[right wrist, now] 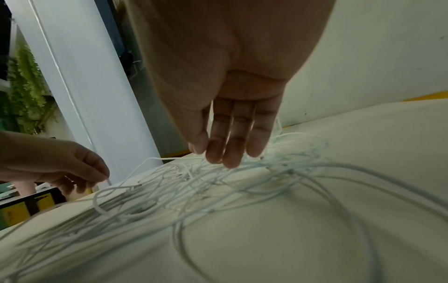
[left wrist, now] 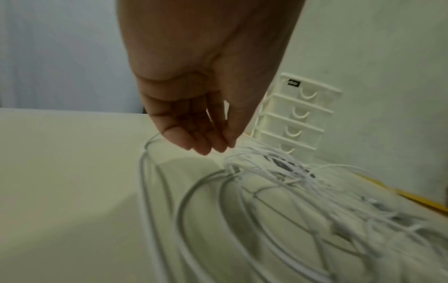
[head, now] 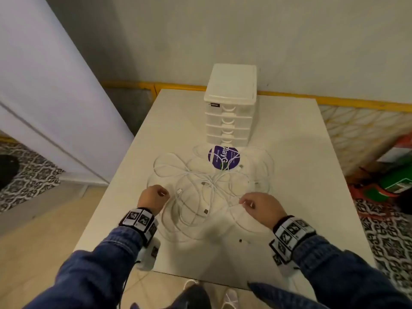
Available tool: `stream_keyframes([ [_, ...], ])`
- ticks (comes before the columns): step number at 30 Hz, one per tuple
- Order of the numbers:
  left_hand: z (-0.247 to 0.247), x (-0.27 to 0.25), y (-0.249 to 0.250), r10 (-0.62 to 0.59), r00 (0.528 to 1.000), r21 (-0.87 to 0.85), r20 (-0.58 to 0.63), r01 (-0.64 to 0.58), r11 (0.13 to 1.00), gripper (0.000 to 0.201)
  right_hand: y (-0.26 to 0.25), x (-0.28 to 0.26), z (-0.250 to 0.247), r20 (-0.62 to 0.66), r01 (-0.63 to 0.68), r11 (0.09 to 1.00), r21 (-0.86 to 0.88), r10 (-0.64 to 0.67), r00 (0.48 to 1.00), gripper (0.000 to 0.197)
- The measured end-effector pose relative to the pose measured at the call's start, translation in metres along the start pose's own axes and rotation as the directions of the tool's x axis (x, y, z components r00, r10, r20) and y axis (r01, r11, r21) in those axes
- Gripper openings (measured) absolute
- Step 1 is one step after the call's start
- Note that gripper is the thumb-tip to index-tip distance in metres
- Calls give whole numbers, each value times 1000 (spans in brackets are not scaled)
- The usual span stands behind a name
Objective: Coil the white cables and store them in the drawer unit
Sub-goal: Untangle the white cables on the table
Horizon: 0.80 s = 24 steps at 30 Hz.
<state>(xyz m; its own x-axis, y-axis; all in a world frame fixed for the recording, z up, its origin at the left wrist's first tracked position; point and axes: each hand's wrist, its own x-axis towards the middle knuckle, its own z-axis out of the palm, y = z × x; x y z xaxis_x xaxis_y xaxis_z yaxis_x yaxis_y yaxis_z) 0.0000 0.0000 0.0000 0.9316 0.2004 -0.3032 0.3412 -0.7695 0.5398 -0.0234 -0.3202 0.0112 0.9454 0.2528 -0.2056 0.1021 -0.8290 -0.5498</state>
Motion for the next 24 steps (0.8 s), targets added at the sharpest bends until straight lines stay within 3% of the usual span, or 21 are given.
stream_keyframes([
  [2,-4,9,-4,-27,1000,24,6,26,999,17,-8,11,0,-23,19,999,38,-18,1000,16],
  [4,-5,15,-5,-40,995,55,87,35,998,18,-21,21,2,-11,23,998,57,-22,1000,17],
  [7,4,22,-6,-27,969,140,244,-7,990,20,-40,36,13,20,28,996,86,-29,999,19],
  [10,7,27,-5,-4,957,173,289,-48,984,16,-59,54,26,62,57,996,69,-61,996,22],
  [13,-2,32,-1,6,960,136,282,-46,990,13,-72,71,38,91,34,999,-23,-32,995,27],
  [17,-23,38,2,27,974,15,226,-31,999,8,-72,85,43,59,-96,989,-116,104,993,25],
  [21,-38,42,10,82,976,-30,199,-78,997,23,-62,84,43,24,-190,978,-90,193,981,10],
  [24,-45,46,17,146,971,-8,187,-147,989,22,-55,83,46,65,-211,975,-73,215,974,17],
])
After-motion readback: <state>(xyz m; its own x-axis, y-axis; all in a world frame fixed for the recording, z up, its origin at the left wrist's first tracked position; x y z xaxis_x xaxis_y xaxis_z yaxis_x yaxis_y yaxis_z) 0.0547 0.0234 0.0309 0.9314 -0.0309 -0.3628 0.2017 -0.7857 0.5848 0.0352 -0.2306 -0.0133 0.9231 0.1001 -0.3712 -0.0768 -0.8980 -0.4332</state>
